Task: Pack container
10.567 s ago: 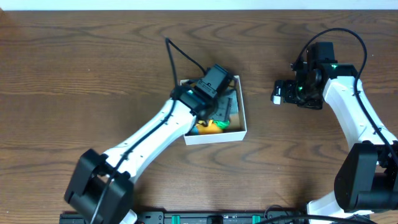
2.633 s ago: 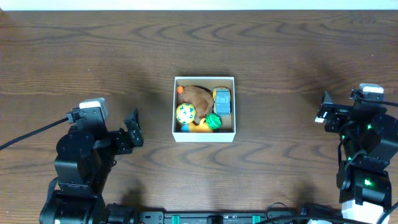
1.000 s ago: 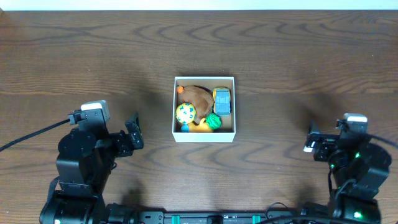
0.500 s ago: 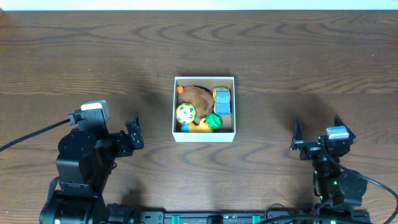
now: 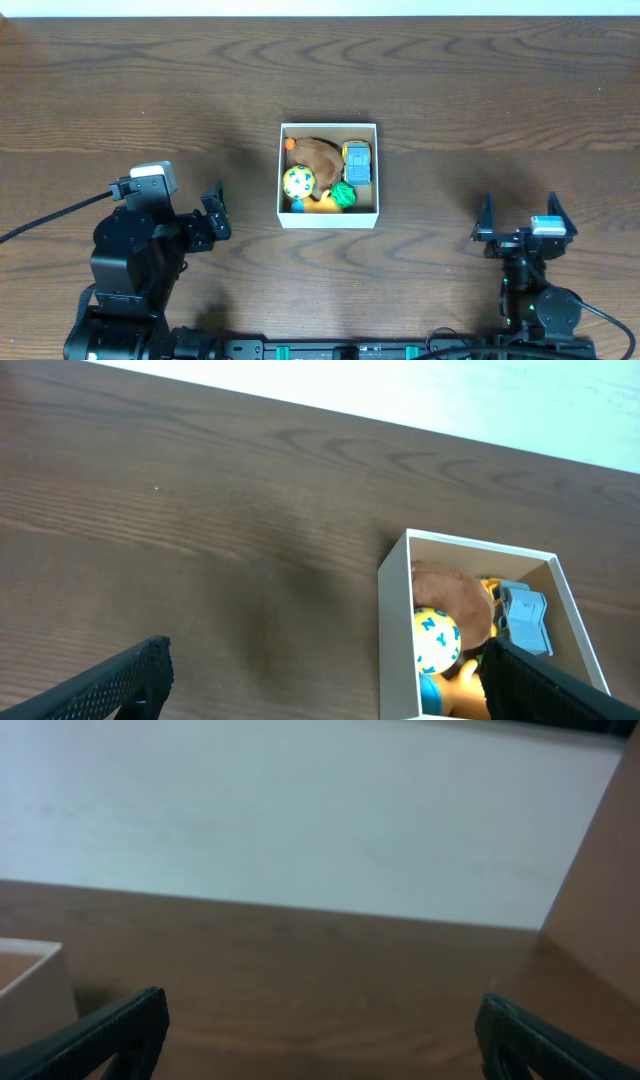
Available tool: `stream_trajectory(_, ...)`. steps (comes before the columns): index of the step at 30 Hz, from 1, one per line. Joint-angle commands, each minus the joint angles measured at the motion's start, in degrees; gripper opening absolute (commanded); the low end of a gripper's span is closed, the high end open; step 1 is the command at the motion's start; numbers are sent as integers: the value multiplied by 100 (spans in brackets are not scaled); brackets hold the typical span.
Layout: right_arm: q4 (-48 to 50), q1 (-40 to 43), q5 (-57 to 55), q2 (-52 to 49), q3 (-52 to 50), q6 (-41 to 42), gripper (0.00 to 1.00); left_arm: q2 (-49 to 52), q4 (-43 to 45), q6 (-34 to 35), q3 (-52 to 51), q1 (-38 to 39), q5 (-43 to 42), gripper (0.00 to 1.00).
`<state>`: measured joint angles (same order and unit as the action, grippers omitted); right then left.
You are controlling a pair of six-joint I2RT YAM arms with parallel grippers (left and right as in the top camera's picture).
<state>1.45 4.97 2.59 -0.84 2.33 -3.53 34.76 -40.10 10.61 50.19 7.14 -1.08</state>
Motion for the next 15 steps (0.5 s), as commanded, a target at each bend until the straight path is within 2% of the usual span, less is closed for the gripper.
stream_trajectory(1,-15,-96,-122,57,-208,267,99,2,0,-52,2,7,66,98)
stream_trajectory(7,-557,-125,92,57,-205,264,99,2,0,-52,2,7,66,98)
stream_trajectory(15,-540,-125,107,-531,-203,243,99,2,0,-50,2,7,66,98)
